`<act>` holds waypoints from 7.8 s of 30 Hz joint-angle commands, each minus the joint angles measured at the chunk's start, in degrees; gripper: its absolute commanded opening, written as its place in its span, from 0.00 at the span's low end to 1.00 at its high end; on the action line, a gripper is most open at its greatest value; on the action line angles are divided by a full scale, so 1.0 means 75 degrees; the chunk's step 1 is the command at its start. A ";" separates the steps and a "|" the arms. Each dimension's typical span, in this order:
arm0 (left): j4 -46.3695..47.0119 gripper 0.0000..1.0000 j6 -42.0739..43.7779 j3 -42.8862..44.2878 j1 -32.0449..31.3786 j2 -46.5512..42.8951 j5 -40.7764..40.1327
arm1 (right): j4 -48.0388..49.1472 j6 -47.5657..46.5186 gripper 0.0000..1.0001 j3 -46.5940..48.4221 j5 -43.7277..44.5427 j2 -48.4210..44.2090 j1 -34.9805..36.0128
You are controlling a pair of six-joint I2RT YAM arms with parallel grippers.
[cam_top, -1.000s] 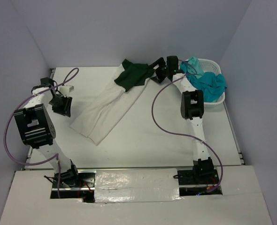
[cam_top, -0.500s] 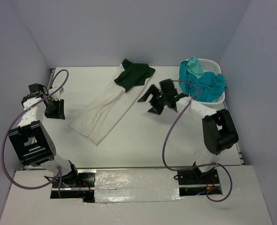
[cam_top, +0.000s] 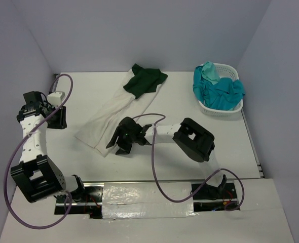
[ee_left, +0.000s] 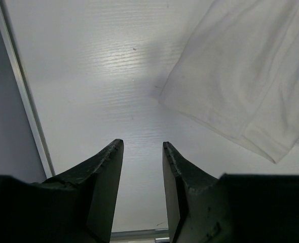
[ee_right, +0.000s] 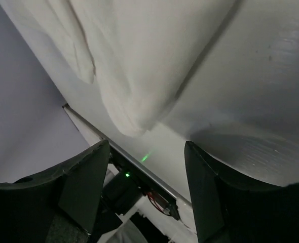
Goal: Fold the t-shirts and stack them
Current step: Rotate the tshirt 90 degrees, then grab the bottom of the folded rectangular tshirt with both arms, then fold the folded rectangular tshirt in 1/3 of the way, then grab one side of the 2/3 rectangular tshirt with both arms
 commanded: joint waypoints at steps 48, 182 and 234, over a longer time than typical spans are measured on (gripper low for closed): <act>-0.0901 0.65 1.2025 -0.4138 -0.7543 -0.2722 0.2774 | -0.0748 -0.3699 0.59 -0.6920 -0.1341 -0.6039 -0.1474; 0.4740 0.31 0.0027 0.3449 -0.5154 0.5900 0.1684 | -0.4713 -0.6512 0.33 0.4282 -0.0765 0.0893 -0.5785; 0.3181 0.00 -0.1453 -0.0544 -0.5529 0.3535 0.2798 | -0.2229 -0.5903 0.00 -0.2232 -0.1538 -0.2177 -0.4590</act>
